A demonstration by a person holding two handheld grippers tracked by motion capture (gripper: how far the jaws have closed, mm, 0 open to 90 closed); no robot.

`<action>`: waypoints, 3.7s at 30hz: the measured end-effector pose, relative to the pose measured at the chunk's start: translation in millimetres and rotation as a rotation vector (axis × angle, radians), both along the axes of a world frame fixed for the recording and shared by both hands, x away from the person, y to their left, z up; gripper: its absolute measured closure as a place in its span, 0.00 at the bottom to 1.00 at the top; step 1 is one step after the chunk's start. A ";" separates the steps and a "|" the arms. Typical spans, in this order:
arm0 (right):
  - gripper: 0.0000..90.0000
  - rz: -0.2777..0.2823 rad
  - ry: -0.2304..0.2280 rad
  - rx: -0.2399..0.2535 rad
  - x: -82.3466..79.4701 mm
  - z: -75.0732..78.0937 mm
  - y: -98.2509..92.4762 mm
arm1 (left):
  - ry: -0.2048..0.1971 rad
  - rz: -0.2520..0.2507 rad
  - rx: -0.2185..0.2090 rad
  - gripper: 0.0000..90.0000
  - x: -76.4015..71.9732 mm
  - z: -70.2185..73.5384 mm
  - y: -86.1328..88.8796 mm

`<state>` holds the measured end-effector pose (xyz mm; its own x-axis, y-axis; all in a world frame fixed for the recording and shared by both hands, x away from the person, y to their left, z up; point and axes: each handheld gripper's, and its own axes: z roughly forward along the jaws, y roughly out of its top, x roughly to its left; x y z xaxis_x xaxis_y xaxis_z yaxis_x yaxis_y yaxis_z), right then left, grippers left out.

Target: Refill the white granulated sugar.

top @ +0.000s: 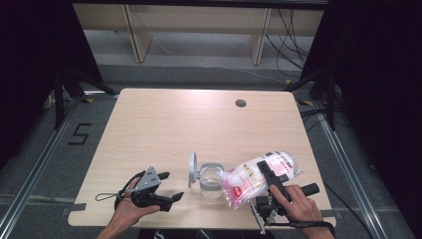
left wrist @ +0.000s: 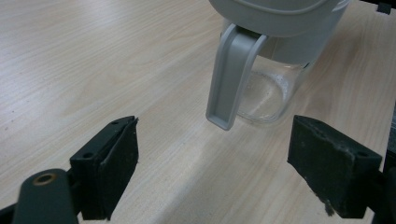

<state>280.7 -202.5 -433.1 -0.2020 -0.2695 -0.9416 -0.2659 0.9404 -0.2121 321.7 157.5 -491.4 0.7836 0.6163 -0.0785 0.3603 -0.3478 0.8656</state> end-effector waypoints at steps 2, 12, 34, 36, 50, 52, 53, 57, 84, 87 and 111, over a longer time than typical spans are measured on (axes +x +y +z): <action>0.56 -0.009 0.004 0.003 -0.8 -0.6 -0.2 | -0.007 -0.006 0.006 0.18 0.4 0.2 0.3; 0.57 0.010 -0.038 -0.032 -2.5 2.4 2.1 | -0.006 -0.003 0.005 0.18 0.1 0.1 0.2; 0.58 0.030 -0.056 -0.038 -5.1 5.6 4.5 | -0.004 -0.002 0.003 0.18 -0.5 0.3 -0.3; 0.58 0.032 -0.054 -0.056 -4.8 6.9 4.8 | -0.004 -0.002 0.003 0.18 -0.5 0.3 -0.2; 0.58 -0.003 -0.046 0.002 -4.3 3.1 1.6 | -0.007 -0.006 0.007 0.18 -0.4 0.2 -0.4; 0.58 0.004 -0.053 -0.030 -2.2 5.0 1.8 | -0.005 -0.007 0.006 0.18 -0.2 0.3 -0.2; 0.58 0.028 -0.062 -0.066 -0.7 7.6 2.6 | 0.000 -0.006 0.005 0.18 -0.3 0.3 -0.2; 0.58 0.009 -0.066 -0.066 -2.6 8.2 -0.9 | -0.007 -0.005 0.007 0.18 -0.3 0.1 -0.3; 0.59 0.007 -0.050 -0.059 -6.5 3.9 2.8 | -0.003 -0.002 0.005 0.18 -0.6 0.3 -0.1; 0.59 0.017 -0.055 -0.102 -5.5 6.0 5.7 | -0.002 -0.010 0.010 0.18 -0.1 0.4 0.1; 0.59 0.023 -0.071 -0.134 -3.6 7.5 6.1 | -0.008 0.001 0.034 0.18 0.7 0.9 2.1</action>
<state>277.0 -196.4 -425.6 -0.1288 -0.3978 -0.9084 -0.2669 0.8961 -0.3546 322.4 159.6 -490.5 0.7832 0.6197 -0.0512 0.3542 -0.3769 0.8558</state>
